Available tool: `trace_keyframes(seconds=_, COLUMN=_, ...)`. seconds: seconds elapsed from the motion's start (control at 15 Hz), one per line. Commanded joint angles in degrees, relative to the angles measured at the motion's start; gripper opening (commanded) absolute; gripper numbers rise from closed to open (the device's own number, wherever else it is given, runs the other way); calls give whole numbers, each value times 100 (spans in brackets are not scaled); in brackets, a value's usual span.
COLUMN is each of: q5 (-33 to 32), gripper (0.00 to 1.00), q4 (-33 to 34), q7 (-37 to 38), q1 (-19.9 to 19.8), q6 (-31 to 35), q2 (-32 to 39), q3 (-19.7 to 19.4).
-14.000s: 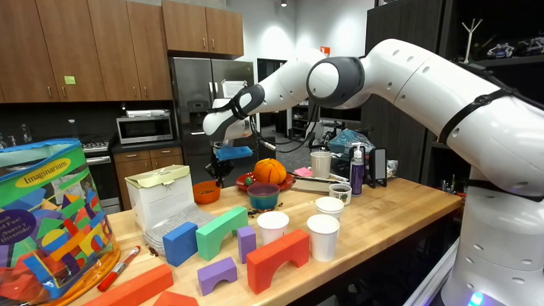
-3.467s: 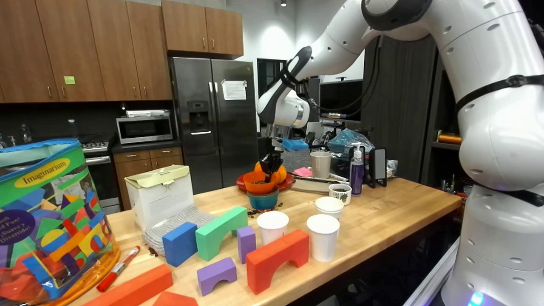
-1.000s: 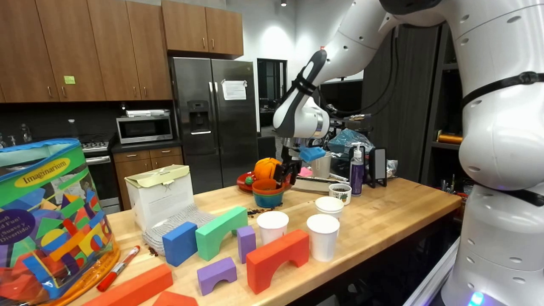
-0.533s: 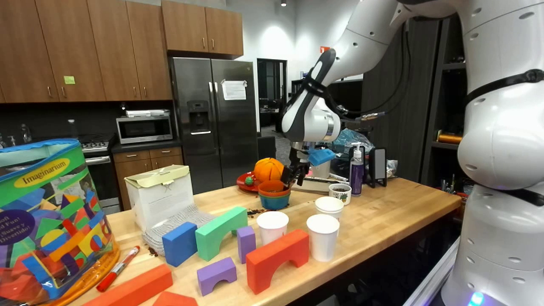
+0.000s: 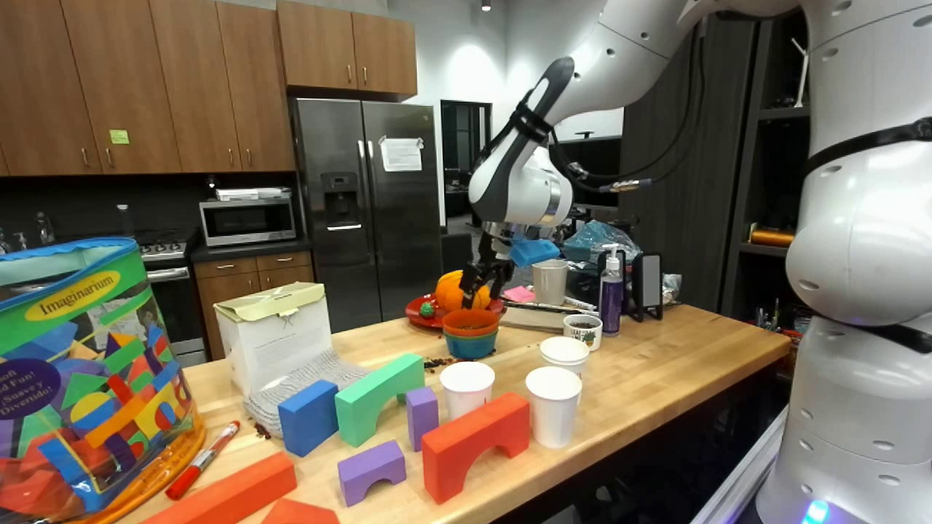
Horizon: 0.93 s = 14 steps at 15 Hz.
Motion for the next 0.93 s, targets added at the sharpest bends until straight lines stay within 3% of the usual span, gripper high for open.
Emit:
trace_keyframes(seconds=0.0, q5=-47, gripper=100, q4=-155, q7=383, q1=157, q6=-111, q2=-451, q3=-107)
trace_keyframes(seconds=0.87, q5=-614, gripper=100, q4=-1532, q7=1222, q1=406, q6=-153, q2=-1685, q3=-823)
